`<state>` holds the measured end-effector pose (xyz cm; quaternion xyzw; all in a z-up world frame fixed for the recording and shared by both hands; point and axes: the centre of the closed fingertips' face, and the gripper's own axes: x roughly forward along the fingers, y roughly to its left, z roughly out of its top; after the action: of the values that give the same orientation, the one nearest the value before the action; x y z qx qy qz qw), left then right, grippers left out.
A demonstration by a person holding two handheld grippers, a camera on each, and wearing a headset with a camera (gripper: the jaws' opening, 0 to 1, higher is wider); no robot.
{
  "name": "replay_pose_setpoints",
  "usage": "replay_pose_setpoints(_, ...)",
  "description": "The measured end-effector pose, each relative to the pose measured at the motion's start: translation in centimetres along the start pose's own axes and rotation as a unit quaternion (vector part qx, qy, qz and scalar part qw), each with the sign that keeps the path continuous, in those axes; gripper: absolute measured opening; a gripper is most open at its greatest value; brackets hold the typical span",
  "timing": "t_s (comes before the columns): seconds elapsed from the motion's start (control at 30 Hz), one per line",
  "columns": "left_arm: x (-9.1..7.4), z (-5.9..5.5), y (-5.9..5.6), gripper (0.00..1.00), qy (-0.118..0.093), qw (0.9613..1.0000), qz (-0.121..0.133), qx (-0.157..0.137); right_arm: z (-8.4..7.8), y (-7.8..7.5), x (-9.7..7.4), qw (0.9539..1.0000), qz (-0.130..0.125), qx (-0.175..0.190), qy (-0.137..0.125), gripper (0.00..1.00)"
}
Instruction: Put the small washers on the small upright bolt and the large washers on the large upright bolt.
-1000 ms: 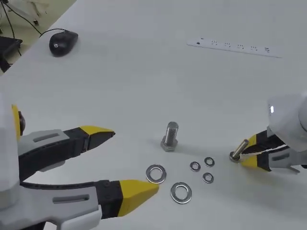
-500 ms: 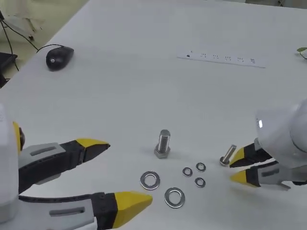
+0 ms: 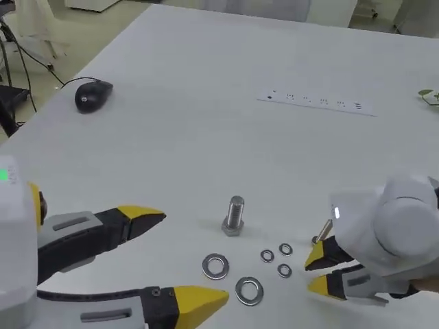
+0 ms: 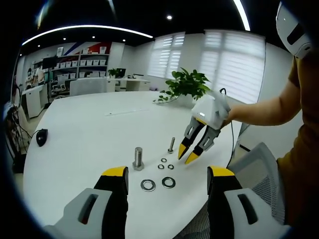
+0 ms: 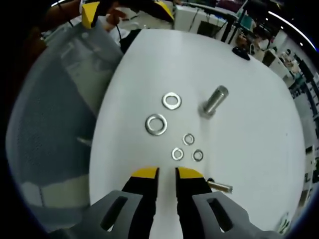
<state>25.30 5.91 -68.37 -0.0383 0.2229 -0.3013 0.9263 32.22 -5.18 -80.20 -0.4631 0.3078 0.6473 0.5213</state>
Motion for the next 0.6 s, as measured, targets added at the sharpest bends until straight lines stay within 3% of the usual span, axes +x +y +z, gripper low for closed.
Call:
replay_pose_setpoints(0.23, -0.2, -0.3, -0.7, 0.64, -0.001, 1.0000, 0.002, -0.004, 0.7, -0.6, 1.4, 0.9998, 0.001, -0.017, 0.006, 0.15)
replay_pose_setpoints(0.6, -0.1, -0.6, -0.2, 0.64, 0.006, 0.9999, 0.007, -0.006, 0.5, -1.4, 2.8, 0.9994, 0.022, -0.024, 0.015, 0.18)
